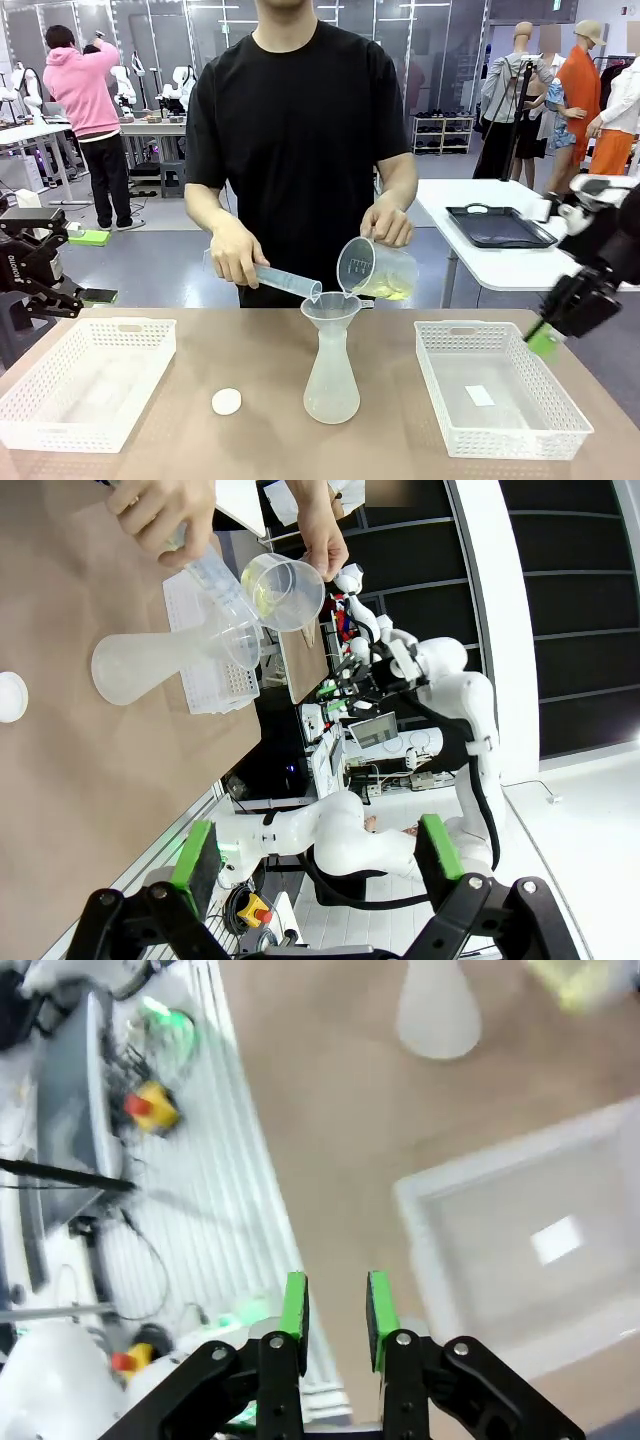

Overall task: Prepare the solutions needed for the experiment.
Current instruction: Once the solution is in the Big flask , pick up the Plastic Funnel and place it back into the right Organizing basket.

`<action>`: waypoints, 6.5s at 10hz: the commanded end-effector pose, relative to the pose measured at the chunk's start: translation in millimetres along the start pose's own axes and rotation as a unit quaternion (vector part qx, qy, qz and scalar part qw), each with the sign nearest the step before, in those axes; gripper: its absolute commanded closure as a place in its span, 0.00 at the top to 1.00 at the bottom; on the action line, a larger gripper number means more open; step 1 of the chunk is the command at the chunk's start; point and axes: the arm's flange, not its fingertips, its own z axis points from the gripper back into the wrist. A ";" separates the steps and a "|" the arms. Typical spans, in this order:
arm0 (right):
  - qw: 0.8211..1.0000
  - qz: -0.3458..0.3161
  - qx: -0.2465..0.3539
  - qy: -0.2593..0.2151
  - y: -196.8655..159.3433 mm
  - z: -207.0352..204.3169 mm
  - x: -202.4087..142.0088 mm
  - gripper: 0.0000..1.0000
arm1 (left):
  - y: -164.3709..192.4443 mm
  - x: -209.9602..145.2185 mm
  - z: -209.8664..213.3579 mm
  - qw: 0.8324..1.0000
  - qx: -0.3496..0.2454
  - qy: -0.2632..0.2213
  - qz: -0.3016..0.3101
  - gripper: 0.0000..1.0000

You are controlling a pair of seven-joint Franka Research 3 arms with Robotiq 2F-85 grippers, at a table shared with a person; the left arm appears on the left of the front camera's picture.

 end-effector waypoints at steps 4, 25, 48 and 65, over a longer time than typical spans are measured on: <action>0.727 -0.473 0.266 -0.420 2.4 -34.0 -36.3 0.32 | -2.8 1.1 -0.9 1.000 -0.012 -0.002 0.000 1.00; 0.747 -0.456 0.353 -0.331 -8.9 -16.1 -14.3 0.88 | -2.8 1.1 -0.9 1.000 -0.012 -0.002 0.000 1.00; 0.780 -0.431 0.322 -0.321 -7.9 -18.0 13.3 0.74 | -2.8 1.1 -0.9 1.000 -0.012 -0.002 0.000 1.00; 0.978 -0.165 0.034 -0.121 -47.7 -19.7 203.5 0.74 | -2.8 1.1 -0.9 1.000 -0.012 -0.002 0.000 1.00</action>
